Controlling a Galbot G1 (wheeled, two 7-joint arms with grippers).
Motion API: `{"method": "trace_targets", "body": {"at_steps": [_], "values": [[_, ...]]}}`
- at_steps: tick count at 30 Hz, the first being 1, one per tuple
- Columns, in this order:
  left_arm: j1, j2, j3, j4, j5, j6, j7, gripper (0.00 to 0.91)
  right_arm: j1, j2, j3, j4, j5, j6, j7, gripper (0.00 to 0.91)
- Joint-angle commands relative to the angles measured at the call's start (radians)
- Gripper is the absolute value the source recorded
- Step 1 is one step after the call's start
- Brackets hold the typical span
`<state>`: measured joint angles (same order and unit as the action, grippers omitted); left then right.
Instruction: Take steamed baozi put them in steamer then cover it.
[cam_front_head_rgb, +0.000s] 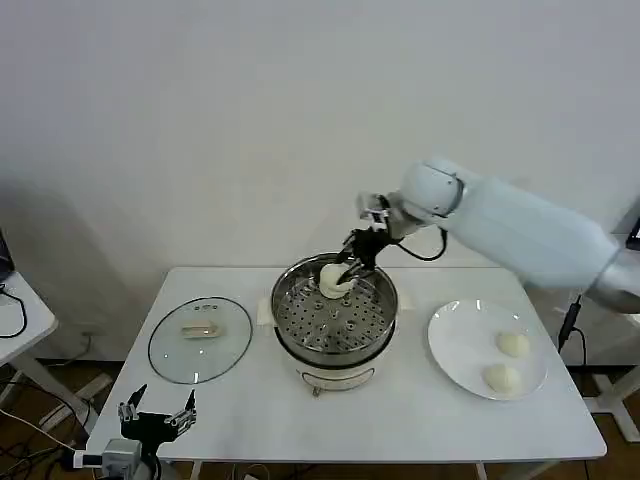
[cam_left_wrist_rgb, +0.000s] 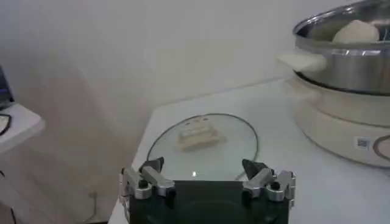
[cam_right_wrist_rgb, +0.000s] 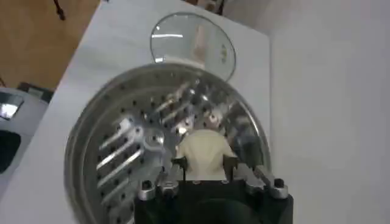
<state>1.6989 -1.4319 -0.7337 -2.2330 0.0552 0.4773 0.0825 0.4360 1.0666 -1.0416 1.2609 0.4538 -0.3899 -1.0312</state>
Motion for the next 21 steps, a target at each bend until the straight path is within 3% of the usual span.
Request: {"method": "trace_targets", "body": {"at_steps": [1,21], "values": [[-0.006,-0.001,-0.001,0.009,-0.003,0.001,-0.001,0.907,-0.023,0.151,-0.055,-0.114,0.017,-0.013,0.007,0.423],[-0.005,-0.004,-0.006,-0.004,-0.015,0.001,0.0,0.907,-0.089,0.216,-0.053,-0.189,-0.068,0.003,0.008,0.423]]}}
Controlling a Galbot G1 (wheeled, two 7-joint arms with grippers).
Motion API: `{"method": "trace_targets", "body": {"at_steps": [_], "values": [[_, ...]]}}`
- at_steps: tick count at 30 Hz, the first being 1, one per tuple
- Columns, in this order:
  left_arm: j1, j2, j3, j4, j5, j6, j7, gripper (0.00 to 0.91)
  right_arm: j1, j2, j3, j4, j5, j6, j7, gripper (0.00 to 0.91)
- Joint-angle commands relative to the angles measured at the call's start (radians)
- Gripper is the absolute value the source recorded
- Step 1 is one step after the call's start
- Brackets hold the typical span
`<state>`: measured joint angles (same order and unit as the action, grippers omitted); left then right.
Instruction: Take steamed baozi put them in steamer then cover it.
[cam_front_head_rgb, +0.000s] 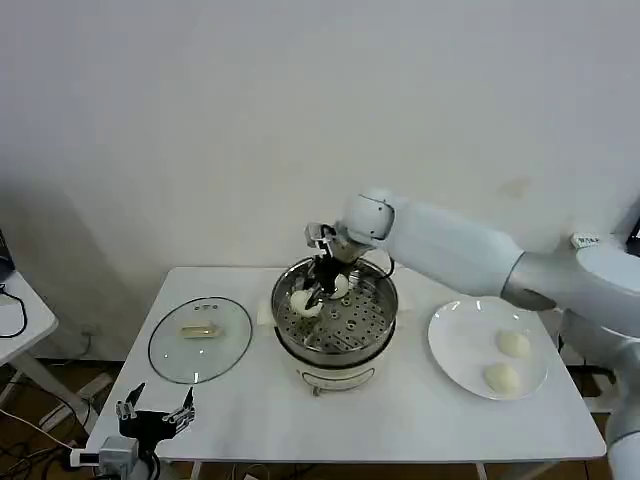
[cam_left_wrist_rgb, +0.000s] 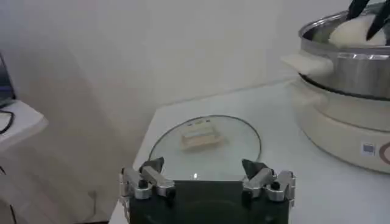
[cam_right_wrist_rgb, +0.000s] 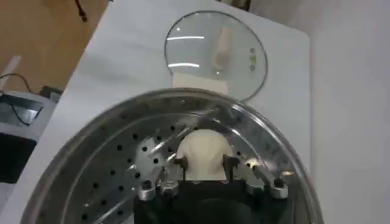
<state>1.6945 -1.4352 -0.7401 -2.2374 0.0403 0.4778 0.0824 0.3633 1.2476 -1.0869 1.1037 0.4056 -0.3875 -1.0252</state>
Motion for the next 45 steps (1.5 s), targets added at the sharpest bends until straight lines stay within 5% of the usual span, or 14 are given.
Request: {"method": "trace_targets", "body": {"at_steps": [1,15,16,17,18,28,45], "values": [[-0.001,-0.001,0.002,0.001,0.0,0.001,0.0,0.907,-0.016,0.038,-0.006,-0.033,-0.018,0.001,0.002,0.423],[0.0,-0.002,-0.001,0.004,-0.003,0.0,0.0,0.907,-0.026,0.062,0.004,-0.049,-0.029,0.005,0.009,0.423],[0.0,-0.002,0.0,0.004,-0.003,0.0,0.0,0.907,-0.026,0.062,0.004,-0.048,-0.031,0.006,0.009,0.534],[-0.001,-0.002,0.001,0.004,-0.003,0.0,0.0,0.907,-0.026,0.061,0.003,-0.046,-0.031,0.006,0.01,0.856],[-0.001,-0.003,0.001,0.004,-0.003,0.001,0.0,0.907,-0.025,0.059,0.004,-0.045,-0.029,0.005,0.014,0.907],[0.002,-0.003,0.001,0.004,-0.002,0.0,0.0,0.907,0.005,0.006,0.028,0.019,-0.011,-0.011,0.023,0.907],[0.011,-0.003,0.008,-0.037,-0.003,0.004,0.004,0.907,0.191,-0.563,0.008,0.466,0.022,0.015,-0.049,0.907]]}}
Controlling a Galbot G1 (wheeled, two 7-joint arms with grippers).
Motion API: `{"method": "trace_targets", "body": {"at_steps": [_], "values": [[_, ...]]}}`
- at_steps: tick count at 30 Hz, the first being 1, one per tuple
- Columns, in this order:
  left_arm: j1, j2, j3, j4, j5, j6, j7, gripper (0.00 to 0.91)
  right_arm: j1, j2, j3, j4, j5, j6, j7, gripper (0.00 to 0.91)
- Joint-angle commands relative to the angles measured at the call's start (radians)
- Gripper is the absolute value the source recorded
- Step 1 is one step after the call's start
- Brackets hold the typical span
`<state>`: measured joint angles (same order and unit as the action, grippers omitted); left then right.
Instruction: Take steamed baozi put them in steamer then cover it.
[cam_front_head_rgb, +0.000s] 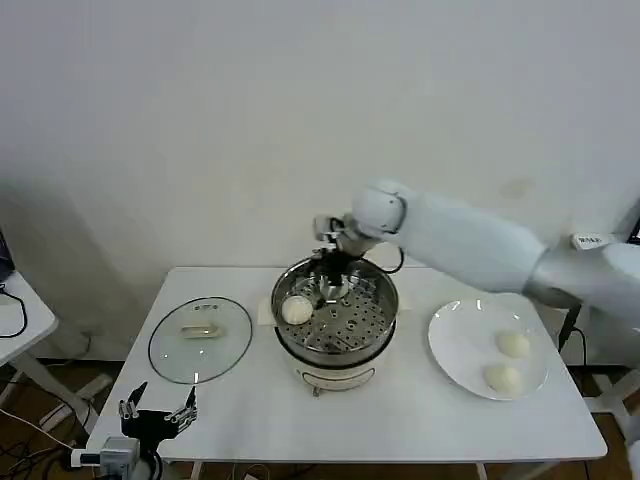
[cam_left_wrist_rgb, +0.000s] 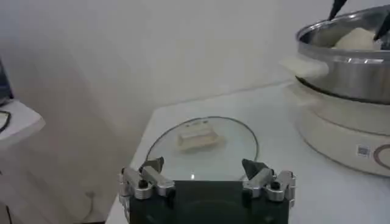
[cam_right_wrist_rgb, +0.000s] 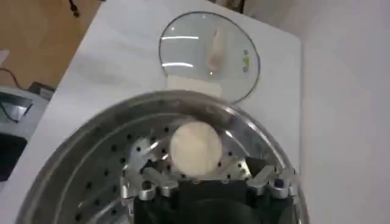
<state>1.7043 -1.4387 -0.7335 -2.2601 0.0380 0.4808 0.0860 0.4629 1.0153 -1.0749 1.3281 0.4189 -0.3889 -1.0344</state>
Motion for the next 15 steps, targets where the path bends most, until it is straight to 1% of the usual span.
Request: {"method": "trace_targets", "body": {"at_steps": [1,3,4,5,7,8,9,11,13,15], "values": [[0.003,0.0,0.002,-0.018,-0.002,0.001,0.001,0.907,0.095,-0.365,-0.001,0.261,0.004,0.021,-0.044,0.907],[0.007,0.0,0.006,-0.023,-0.001,0.001,0.0,0.907,0.097,-0.453,-0.001,0.29,-0.012,0.023,-0.051,0.907],[0.01,0.001,0.01,-0.024,0.0,0.001,-0.001,0.907,0.096,-0.47,-0.002,0.293,-0.022,0.031,-0.057,0.907],[0.013,0.002,0.011,-0.026,0.001,0.001,-0.001,0.907,0.092,-0.514,-0.003,0.299,-0.049,0.043,-0.067,0.907],[0.017,0.003,0.018,-0.032,0.002,0.0,-0.001,0.907,0.085,-0.546,-0.001,0.302,-0.074,0.059,-0.084,0.907],[0.019,0.003,0.021,-0.036,0.002,0.0,-0.001,0.907,0.062,-0.579,0.006,0.303,-0.105,0.079,-0.105,0.907],[0.022,0.004,0.023,-0.039,0.002,0.001,-0.001,0.907,0.039,-0.591,0.015,0.303,-0.117,0.085,-0.109,0.907],[0.025,0.005,0.025,-0.042,0.003,0.001,-0.001,0.907,-0.024,-0.622,0.028,0.304,-0.162,0.094,-0.107,0.907],[0.027,0.005,0.027,-0.043,0.005,0.001,0.0,0.907,-0.051,-0.646,0.031,0.307,-0.162,0.086,-0.097,0.907],[0.028,0.005,0.029,-0.043,0.005,0.002,0.0,0.907,-0.149,-0.686,0.079,0.309,-0.207,0.089,-0.098,0.907]]}}
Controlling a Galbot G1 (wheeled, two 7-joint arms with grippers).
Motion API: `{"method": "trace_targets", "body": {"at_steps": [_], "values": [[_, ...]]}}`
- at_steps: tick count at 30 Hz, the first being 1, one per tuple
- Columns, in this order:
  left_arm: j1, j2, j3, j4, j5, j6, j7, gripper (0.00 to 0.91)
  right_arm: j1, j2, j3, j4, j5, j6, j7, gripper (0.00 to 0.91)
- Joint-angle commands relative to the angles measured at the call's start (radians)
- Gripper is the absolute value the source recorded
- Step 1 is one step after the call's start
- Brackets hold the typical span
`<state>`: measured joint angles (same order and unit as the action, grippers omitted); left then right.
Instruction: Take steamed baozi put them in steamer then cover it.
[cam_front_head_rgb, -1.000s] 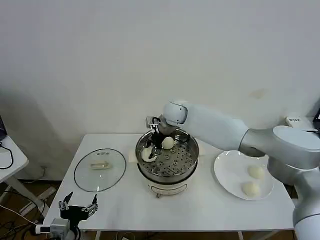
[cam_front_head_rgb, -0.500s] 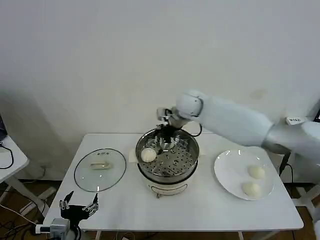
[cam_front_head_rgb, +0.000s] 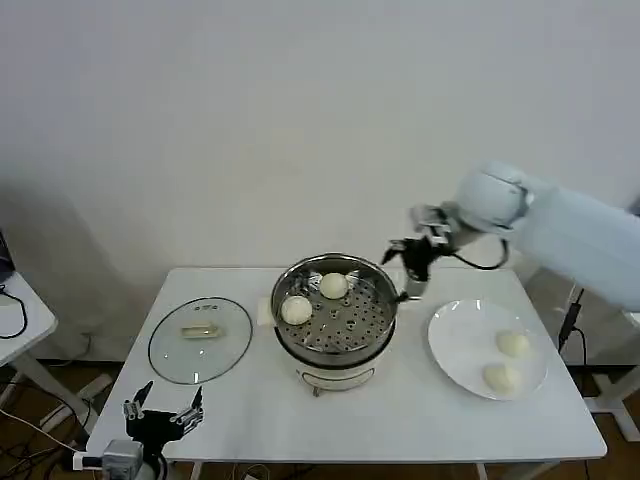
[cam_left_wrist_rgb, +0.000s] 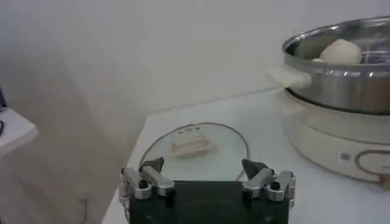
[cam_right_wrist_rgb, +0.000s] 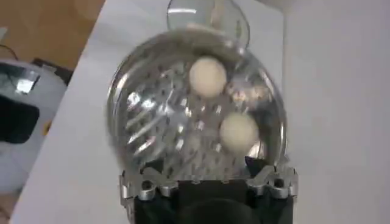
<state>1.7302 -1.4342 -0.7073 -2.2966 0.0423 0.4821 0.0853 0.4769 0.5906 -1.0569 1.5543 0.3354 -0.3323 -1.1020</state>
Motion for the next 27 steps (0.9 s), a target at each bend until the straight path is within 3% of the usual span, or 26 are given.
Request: {"method": "trace_targets", "body": {"at_steps": [1,8,16,27], "values": [[0.003,0.0,0.004,-0.006,0.002,0.0,0.001,0.907,-0.183,-0.272,0.073,0.081,-0.128,0.032,-0.031,0.907],[-0.006,0.007,0.006,0.014,0.002,0.0,0.001,0.907,-0.46,-0.306,0.271,-0.007,-0.247,0.095,-0.073,0.907],[-0.026,0.012,0.018,0.046,0.008,0.004,0.006,0.907,-0.525,-0.242,0.291,-0.092,-0.399,0.162,-0.098,0.907],[-0.038,0.008,0.006,0.084,0.009,0.004,0.007,0.907,-0.522,-0.146,0.281,-0.218,-0.466,0.204,-0.105,0.907]]}}
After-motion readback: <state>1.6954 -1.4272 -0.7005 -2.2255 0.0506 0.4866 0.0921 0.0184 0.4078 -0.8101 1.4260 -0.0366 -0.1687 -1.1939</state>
